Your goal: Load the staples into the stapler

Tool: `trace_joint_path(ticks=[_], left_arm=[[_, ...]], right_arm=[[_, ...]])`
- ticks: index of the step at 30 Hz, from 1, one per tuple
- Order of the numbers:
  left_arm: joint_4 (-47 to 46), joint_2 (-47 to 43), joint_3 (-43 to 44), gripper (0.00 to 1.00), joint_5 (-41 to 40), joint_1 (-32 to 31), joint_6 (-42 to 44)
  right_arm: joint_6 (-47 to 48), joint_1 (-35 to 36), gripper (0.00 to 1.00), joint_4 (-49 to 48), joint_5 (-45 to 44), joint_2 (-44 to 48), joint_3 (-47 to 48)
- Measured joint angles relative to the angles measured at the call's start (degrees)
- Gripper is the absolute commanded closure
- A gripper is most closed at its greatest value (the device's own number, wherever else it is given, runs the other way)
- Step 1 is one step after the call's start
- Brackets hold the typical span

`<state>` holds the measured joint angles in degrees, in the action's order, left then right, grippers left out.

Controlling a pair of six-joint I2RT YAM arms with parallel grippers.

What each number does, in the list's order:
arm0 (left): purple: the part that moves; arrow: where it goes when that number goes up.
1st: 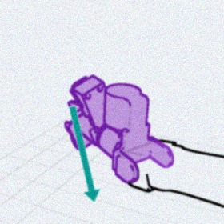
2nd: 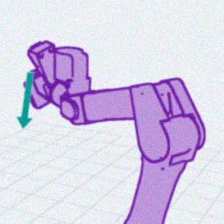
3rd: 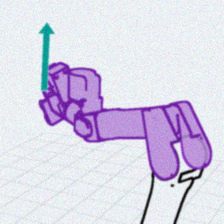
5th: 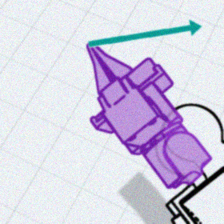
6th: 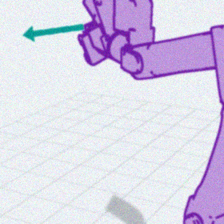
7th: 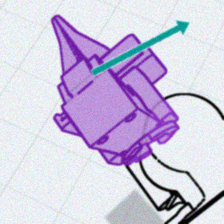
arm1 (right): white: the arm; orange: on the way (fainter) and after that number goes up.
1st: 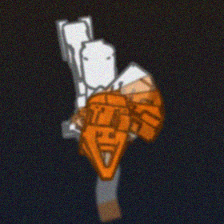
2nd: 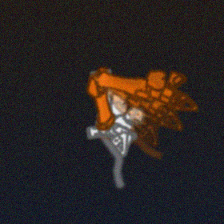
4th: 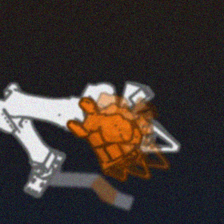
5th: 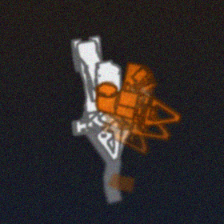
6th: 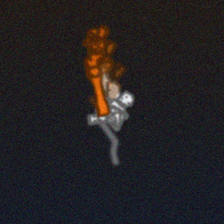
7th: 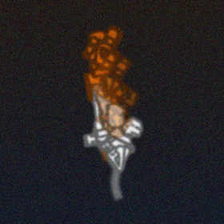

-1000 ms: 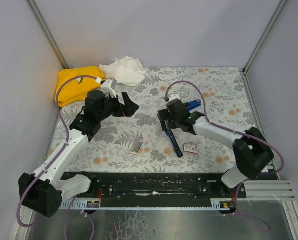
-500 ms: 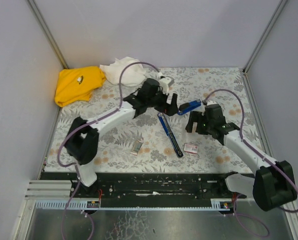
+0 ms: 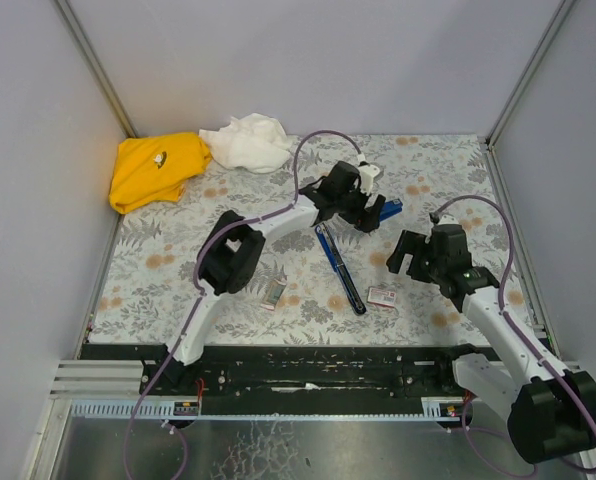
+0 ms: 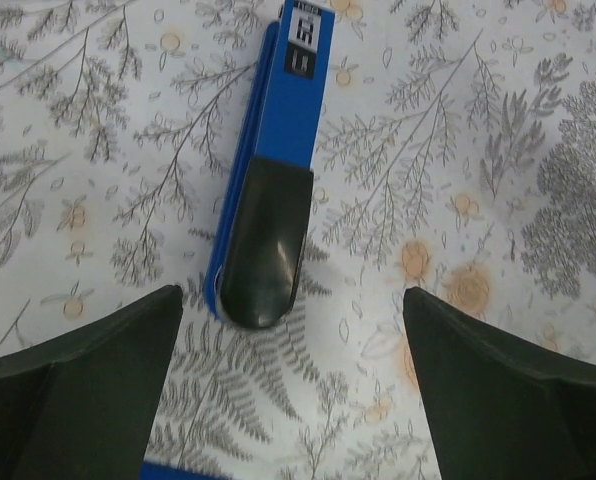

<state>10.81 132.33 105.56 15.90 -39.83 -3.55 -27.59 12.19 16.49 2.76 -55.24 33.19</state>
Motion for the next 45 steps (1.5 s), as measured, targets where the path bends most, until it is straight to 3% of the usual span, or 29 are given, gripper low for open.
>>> trace_joint_path(ticks=[13,25,33,38,45], left_arm=[[0.59,7.96,10.25,0.45,-8.09,-4.31,6.34],[2.69,7.96,9.94,1.00,-12.15,-5.42,7.85],[4.24,0.48,2.58,1.00,-13.79,-5.42,-1.46],[3.45,-14.51,-9.70,1.00,-16.09,-5.29,-12.41],[-1.36,-40.76,-31.43,1.00,-15.87,-4.31,-27.67]], right_arm=[[-0.07,-0.11,0.00,4.02,0.39,7.52,-4.04],[-0.07,-0.11,0.00,4.11,0.42,7.89,-4.24],[-0.70,-0.09,0.00,5.75,1.77,9.14,-3.98],[-1.27,-0.13,0.00,8.15,4.76,12.07,-1.68],[-3.06,-0.13,0.05,6.21,16.52,12.28,-0.26]])
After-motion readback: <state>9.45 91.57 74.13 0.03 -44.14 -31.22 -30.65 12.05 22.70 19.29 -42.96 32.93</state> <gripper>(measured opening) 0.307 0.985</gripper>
